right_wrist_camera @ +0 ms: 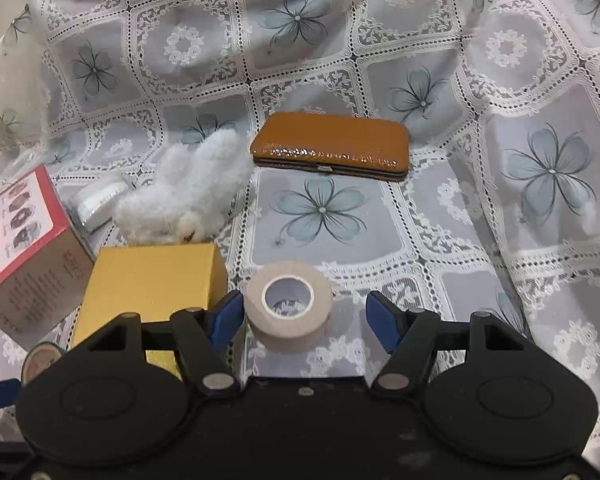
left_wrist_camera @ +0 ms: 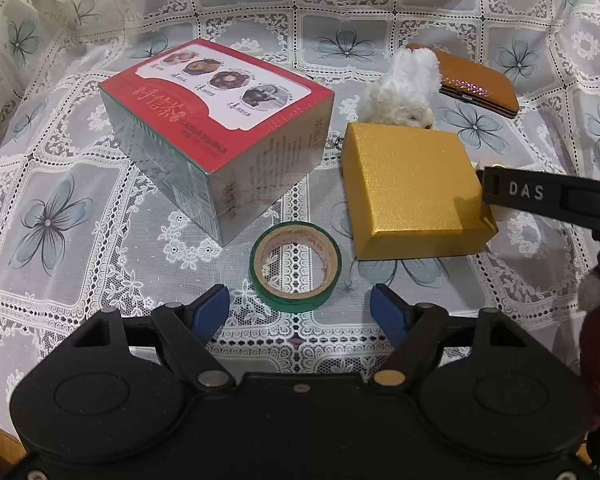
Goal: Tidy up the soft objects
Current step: 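Close the left tool on the green tape while the right tool grips the beige tape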
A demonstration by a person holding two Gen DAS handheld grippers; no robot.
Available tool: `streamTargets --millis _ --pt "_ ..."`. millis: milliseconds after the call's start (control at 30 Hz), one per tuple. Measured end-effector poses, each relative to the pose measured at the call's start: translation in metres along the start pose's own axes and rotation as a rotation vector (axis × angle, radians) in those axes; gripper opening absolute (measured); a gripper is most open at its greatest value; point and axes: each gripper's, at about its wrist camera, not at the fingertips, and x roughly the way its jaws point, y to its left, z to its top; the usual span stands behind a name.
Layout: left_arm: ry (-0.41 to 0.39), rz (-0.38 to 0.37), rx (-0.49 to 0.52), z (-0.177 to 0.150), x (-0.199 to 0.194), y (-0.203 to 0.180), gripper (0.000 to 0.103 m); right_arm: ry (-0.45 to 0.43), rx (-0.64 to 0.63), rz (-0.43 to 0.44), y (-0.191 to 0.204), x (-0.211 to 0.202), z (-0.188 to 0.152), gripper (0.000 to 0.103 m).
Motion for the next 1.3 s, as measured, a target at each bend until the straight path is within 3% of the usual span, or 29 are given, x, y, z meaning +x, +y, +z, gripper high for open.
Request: streamTargets --millis 67,333,600,767,1167,1300 --pt "0.001 -0.002 -0.005 0.001 0.000 0.001 0.072 0.011 0.001 0.041 -0.002 0.002 0.001 0.047" --pt "-0.015 0.017 -0.009 0.002 -0.005 0.004 0.056 0.029 0.048 0.044 -0.009 -0.004 -0.002 0.047" --pt "-0.047 0.021 0.015 0.009 -0.011 0.001 0.056 0.052 0.044 0.030 -0.014 -0.015 -0.011 0.047" --pt "0.002 0.004 -0.004 0.011 0.001 0.002 0.056 0.050 0.033 0.022 -0.013 -0.011 -0.009 0.048" --pt "-0.005 -0.020 -0.038 0.011 0.004 0.005 0.059 0.039 -0.006 0.005 -0.008 0.001 -0.011 0.049" --pt "-0.001 -0.018 -0.036 0.012 0.003 0.005 0.052 0.045 -0.006 0.015 -0.010 0.001 -0.011 0.048"
